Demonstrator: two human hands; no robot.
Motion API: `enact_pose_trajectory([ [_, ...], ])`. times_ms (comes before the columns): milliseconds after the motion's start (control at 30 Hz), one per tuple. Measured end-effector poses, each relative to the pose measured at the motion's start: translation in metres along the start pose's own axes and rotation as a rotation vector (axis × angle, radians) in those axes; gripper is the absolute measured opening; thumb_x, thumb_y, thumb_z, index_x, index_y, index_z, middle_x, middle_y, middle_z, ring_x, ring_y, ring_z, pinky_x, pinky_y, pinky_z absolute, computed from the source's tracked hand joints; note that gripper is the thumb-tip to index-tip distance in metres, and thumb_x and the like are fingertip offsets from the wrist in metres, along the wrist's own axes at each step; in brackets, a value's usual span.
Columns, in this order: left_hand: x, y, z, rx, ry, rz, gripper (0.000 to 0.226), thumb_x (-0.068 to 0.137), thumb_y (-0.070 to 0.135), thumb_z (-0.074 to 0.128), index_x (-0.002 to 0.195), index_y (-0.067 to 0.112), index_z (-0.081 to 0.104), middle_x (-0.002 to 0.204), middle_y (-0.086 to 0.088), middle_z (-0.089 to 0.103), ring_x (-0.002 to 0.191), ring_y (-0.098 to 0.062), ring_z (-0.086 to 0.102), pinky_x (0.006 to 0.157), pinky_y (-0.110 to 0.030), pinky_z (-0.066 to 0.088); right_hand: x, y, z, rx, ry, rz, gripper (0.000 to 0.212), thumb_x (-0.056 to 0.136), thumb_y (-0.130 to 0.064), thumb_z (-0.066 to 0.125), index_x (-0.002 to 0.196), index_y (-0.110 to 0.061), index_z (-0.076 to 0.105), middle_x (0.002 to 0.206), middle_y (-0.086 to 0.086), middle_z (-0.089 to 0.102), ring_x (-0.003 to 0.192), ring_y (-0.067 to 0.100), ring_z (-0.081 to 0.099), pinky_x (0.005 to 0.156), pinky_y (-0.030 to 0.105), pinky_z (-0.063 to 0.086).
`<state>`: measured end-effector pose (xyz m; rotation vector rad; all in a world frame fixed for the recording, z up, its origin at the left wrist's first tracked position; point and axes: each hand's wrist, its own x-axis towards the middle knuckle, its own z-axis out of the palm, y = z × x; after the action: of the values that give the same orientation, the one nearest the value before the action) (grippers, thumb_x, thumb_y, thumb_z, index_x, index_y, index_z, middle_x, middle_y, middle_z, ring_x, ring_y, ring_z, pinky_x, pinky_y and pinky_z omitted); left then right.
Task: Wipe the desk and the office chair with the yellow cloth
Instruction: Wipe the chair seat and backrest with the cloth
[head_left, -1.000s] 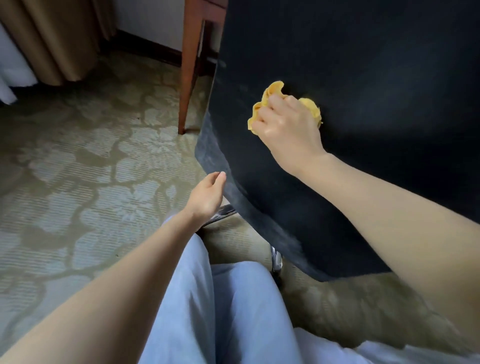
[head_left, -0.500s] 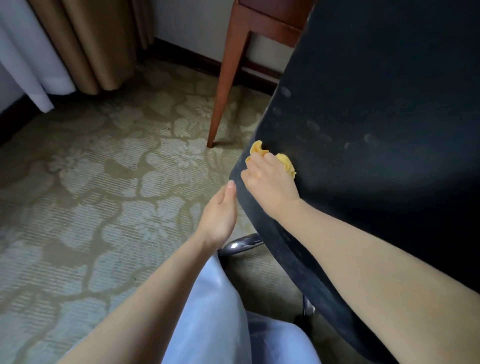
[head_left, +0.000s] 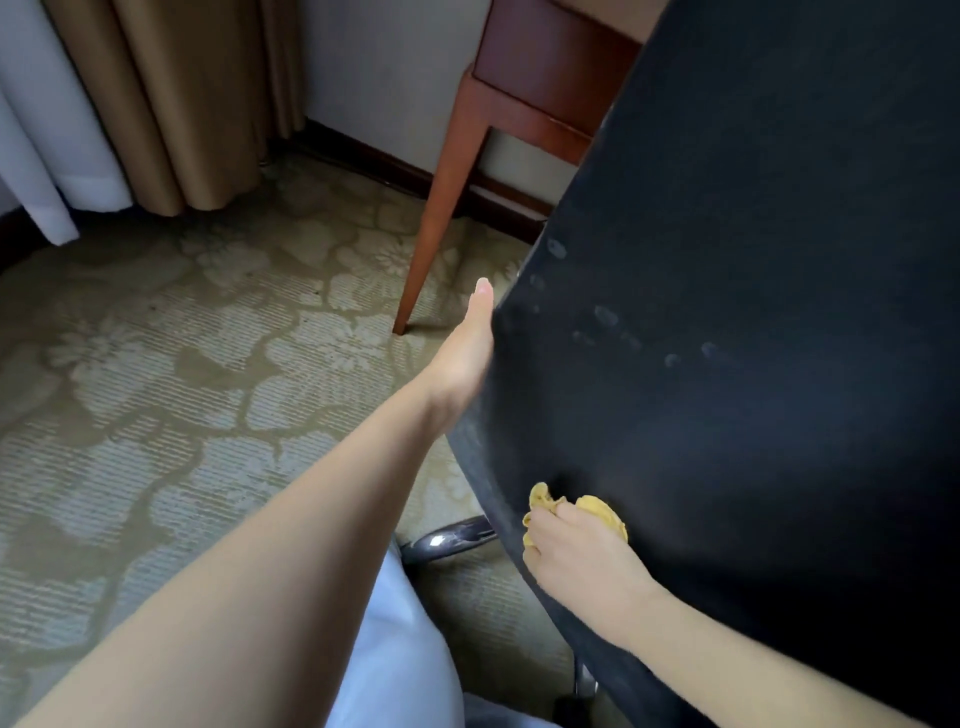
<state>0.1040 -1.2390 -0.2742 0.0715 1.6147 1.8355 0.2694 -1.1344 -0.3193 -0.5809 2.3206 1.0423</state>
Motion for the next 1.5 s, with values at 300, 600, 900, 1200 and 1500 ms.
enact_pose_trajectory([
  [300, -0.003, 0.003, 0.005, -0.030, -0.053, 0.088, 0.060, 0.099, 0.054, 0.003, 0.143, 0.031, 0.036, 0.147, 0.015, 0.031, 0.129, 0.011, 0.033, 0.104, -0.010, 0.013, -0.052, 0.078, -0.073, 0.064, 0.778, 0.463, 0.032, 0.082, 0.011, 0.038, 0.066, -0.009, 0.057, 0.060, 0.001, 0.053, 0.061, 0.018, 0.055, 0.056, 0.028, 0.041],
  [600, -0.001, -0.003, -0.026, 0.030, -0.101, 0.079, 0.080, 0.093, 0.062, -0.003, 0.140, 0.020, 0.048, 0.140, 0.007, 0.049, 0.124, -0.013, 0.047, 0.085, 0.000, 0.030, -0.009, 0.119, -0.140, 0.068, 0.874, 0.643, 0.012, 0.067, 0.002, 0.068, 0.074, -0.007, 0.067, 0.071, 0.010, 0.061, 0.079, 0.029, 0.059, 0.065, 0.036, 0.046],
  [900, 0.019, -0.030, -0.055, -0.244, 0.014, 0.052, 0.077, 0.096, 0.063, 0.005, 0.143, 0.013, 0.040, 0.113, -0.005, 0.070, 0.120, -0.013, 0.050, 0.114, -0.037, 0.019, 0.059, 0.091, -0.120, 0.053, 0.587, 0.517, 0.006, 0.078, -0.021, 0.068, 0.083, -0.020, 0.066, 0.085, -0.001, 0.063, 0.096, 0.018, 0.056, 0.077, 0.031, 0.043],
  [1200, 0.019, -0.074, -0.077, -0.102, 0.233, -0.016, 0.054, 0.103, 0.045, 0.018, 0.137, 0.018, 0.050, 0.136, 0.002, 0.054, 0.118, -0.011, 0.049, 0.096, -0.027, 0.028, 0.139, 0.058, -0.093, 0.200, 0.287, 0.373, 0.015, 0.089, -0.017, 0.054, 0.103, -0.015, 0.059, 0.104, 0.007, 0.055, 0.109, 0.027, 0.041, 0.090, 0.038, 0.033],
  [1500, 0.041, -0.073, -0.049, -0.024, -0.045, -0.035, 0.055, 0.101, 0.051, 0.016, 0.140, 0.026, 0.045, 0.141, 0.010, 0.045, 0.113, 0.004, 0.039, 0.095, -0.018, 0.022, 0.142, 0.021, -0.041, 0.287, 0.327, 0.193, 0.036, 0.090, -0.010, 0.045, 0.125, -0.010, 0.053, 0.132, 0.011, 0.047, 0.125, 0.027, 0.037, 0.098, 0.034, 0.032],
])
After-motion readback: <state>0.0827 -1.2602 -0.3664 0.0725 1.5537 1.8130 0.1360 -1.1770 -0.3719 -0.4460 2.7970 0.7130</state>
